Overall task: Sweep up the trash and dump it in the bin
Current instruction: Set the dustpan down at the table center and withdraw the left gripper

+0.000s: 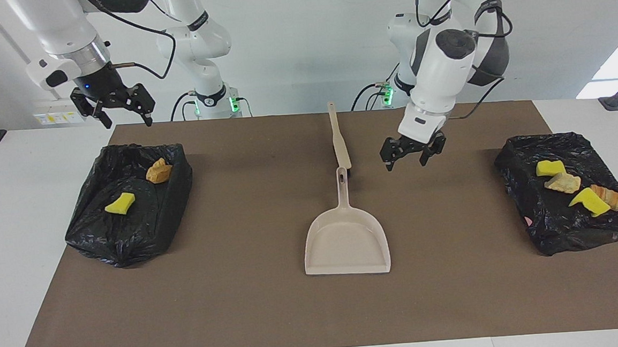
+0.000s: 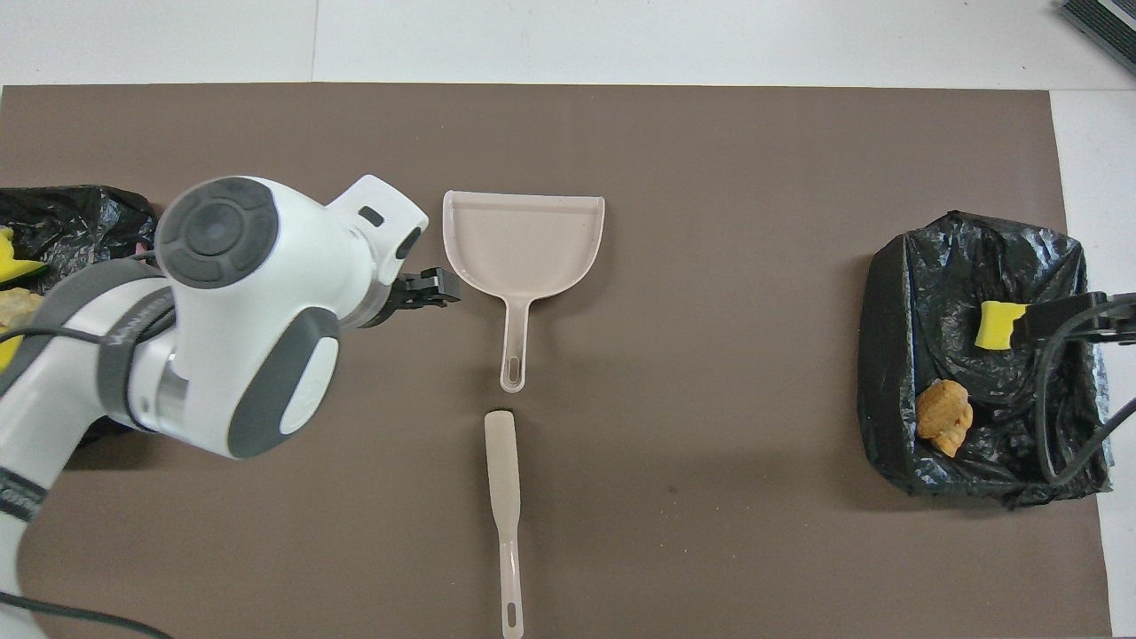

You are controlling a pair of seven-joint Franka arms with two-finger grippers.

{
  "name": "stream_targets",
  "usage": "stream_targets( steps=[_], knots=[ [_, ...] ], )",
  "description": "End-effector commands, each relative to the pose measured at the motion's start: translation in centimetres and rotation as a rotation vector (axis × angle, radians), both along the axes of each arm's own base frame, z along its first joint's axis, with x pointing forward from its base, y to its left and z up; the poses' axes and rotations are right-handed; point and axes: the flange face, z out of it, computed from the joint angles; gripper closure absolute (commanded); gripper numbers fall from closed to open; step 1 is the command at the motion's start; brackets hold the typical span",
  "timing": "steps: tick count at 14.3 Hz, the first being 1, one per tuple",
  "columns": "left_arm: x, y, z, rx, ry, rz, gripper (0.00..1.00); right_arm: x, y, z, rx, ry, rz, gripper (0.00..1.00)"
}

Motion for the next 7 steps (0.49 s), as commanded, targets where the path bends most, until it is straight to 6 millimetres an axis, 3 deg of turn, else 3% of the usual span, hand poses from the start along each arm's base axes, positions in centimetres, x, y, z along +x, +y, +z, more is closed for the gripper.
stream_targets(
  steps=[1, 7],
  knots=[
    [-1.0, 4.3, 1.7, 0.004, 0.046, -0.035, 0.0, -0.6, 0.1, 0.3, 0.018, 0.009, 0.002, 0.0],
    [-2.2, 15.1, 4.2, 0.007, 0.116, -0.047, 0.0, -0.6, 0.1, 0.3, 0.018, 0.009, 0.002, 0.0]
  ],
)
